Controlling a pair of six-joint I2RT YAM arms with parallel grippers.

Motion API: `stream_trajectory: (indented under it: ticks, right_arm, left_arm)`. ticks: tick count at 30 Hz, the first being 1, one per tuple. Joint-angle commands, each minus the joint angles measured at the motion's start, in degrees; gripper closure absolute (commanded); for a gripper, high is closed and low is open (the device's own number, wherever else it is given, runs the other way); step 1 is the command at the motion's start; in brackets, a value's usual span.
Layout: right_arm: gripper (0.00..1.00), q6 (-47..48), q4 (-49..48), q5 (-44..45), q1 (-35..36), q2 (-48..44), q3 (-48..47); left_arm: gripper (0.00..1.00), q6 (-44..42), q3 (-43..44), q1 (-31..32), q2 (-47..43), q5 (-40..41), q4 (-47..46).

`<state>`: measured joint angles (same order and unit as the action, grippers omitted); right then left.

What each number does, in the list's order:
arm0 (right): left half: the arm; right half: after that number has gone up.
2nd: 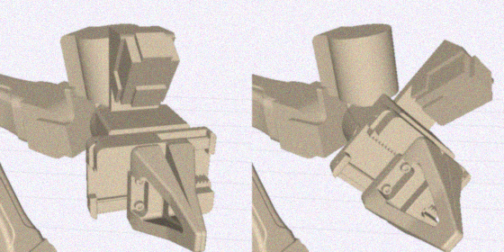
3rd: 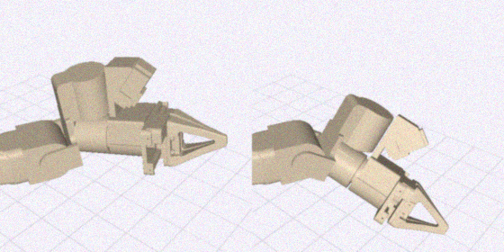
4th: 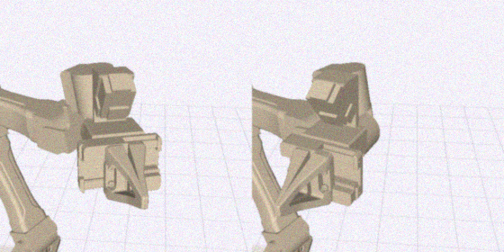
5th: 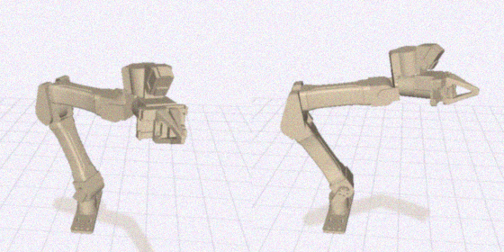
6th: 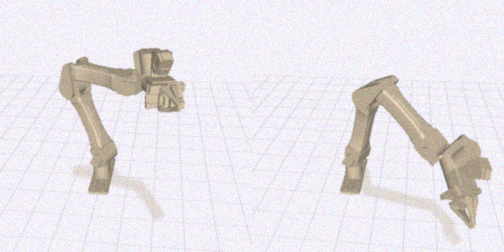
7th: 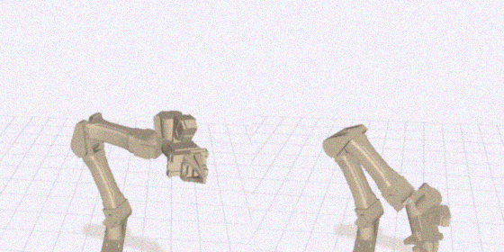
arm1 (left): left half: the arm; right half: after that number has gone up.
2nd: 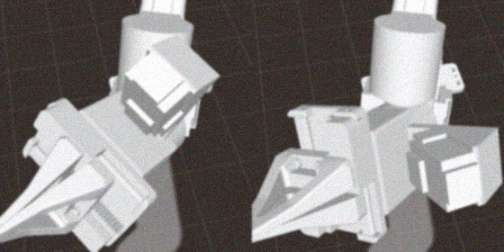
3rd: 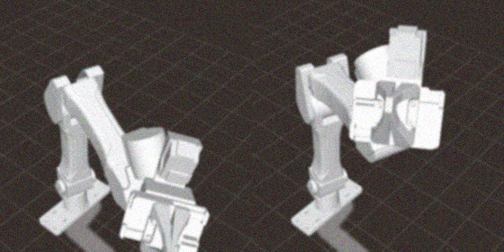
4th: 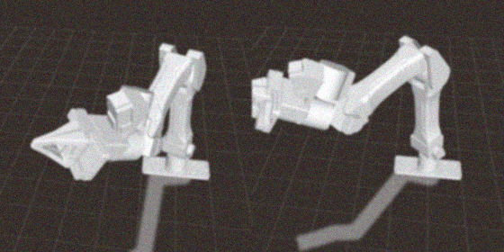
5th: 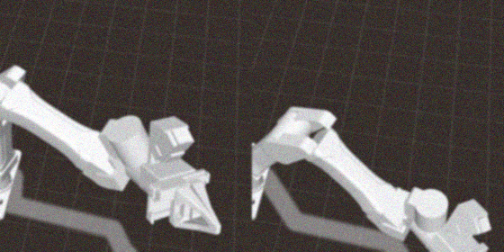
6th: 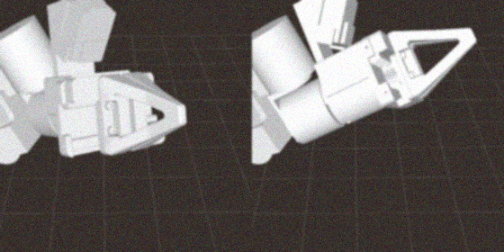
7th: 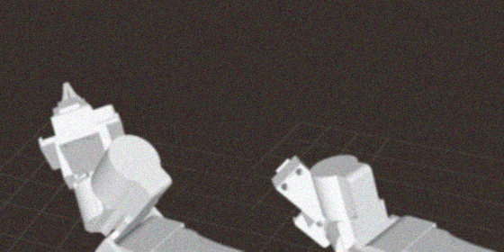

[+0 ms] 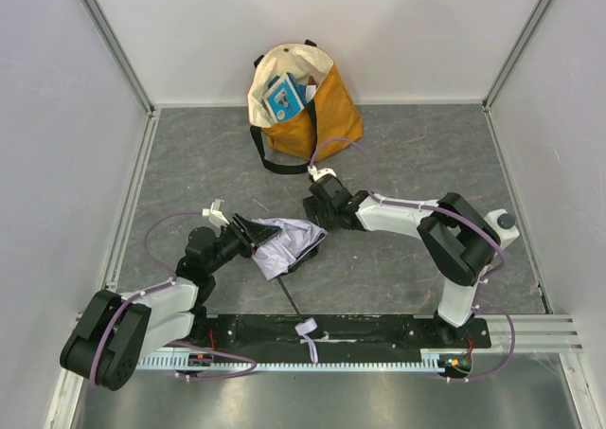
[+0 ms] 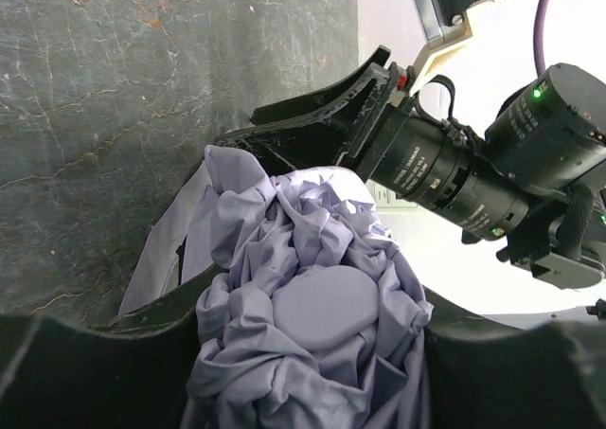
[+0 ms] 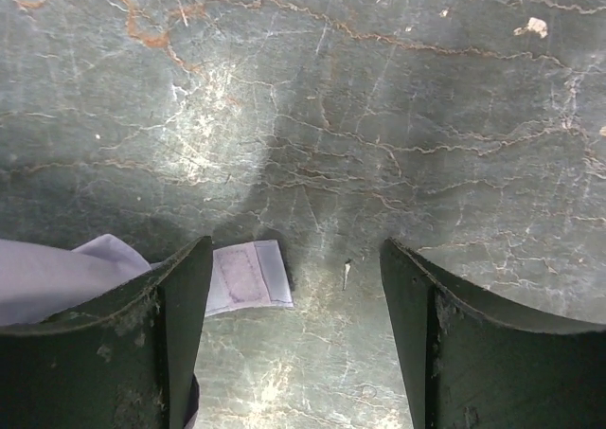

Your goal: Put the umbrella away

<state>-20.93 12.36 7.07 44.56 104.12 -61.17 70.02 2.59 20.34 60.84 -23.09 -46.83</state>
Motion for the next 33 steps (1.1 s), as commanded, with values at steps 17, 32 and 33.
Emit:
stream_trajectory:
  ticks: [17, 32, 33]
  right_arm:
    - [0.52, -9.4, 18.0, 23.0, 2.2, 9.9, 3.2]
    - [0.51, -5.9, 11.4, 16.3, -1.1, 0.6, 5.2]
    - [0.5, -5.4, 11.7, 16.0, -1.1, -1.4, 4.9]
  left_arm:
    - [0.98, -4.3, -0.9, -1.6, -6.7, -2.3, 6.6]
    - [0.98, -7.9, 1.7, -1.8, 0.4, -2.4, 14.1]
    - [0.98, -8.4, 2.0, -1.7, 0.5, -2.1, 14.7]
